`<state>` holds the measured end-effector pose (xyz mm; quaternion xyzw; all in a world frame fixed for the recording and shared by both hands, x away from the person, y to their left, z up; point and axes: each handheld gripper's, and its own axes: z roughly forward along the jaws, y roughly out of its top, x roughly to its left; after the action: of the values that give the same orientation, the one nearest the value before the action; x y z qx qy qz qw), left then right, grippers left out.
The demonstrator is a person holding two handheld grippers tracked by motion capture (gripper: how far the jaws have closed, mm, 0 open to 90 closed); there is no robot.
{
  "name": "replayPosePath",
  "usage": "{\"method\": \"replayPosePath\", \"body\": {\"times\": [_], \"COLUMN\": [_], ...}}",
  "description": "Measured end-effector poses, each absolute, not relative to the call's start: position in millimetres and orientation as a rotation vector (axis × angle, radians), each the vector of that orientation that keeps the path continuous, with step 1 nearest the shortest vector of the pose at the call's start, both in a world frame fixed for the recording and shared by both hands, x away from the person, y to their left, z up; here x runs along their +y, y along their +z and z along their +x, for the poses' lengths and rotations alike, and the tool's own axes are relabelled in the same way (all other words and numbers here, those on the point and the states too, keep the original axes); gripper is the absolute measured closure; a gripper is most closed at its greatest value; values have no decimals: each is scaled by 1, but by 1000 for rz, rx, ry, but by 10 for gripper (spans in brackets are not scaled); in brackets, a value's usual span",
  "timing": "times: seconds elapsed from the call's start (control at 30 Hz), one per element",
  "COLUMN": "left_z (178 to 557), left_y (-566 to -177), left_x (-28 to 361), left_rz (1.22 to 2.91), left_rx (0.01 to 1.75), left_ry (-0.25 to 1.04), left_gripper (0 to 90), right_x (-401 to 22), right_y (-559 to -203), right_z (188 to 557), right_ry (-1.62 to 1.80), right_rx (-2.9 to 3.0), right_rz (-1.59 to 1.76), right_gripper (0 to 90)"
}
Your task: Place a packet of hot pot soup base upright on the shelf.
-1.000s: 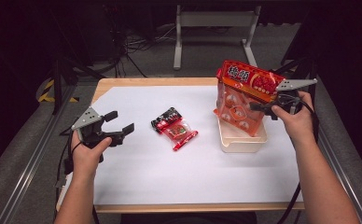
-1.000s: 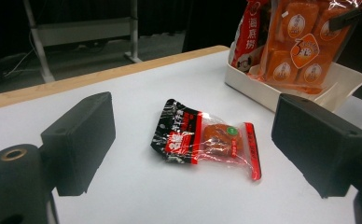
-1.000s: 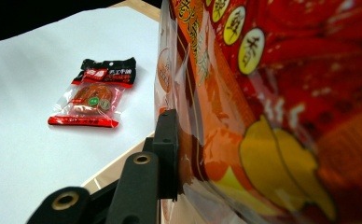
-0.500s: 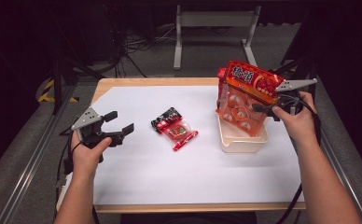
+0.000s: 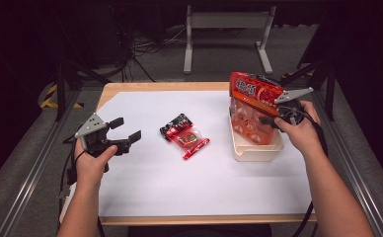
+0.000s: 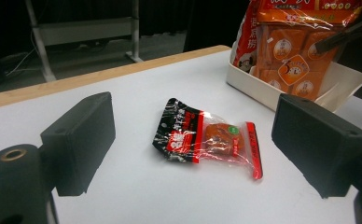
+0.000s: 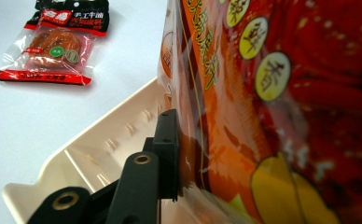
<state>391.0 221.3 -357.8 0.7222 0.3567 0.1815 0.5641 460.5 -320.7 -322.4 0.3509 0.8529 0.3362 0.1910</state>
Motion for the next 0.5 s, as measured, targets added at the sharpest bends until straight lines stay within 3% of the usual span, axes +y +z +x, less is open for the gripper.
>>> {"method": "replayPosePath", "body": {"times": [0.27,0.5], "left_z": [392,392], "left_y": [-358,-360], "left_x": [219,219], "left_rz": [1708,1715], "left_rx": [833,836], "left_ry": [430,426], "left_gripper": [145,144], "right_x": [-334,-344], "right_y": [-330,-335], "right_z": [461,460], "right_ry": [1008,1044], "right_rx": [2370,2324], "right_rz": [1038,1085], "right_gripper": [692,610]}}
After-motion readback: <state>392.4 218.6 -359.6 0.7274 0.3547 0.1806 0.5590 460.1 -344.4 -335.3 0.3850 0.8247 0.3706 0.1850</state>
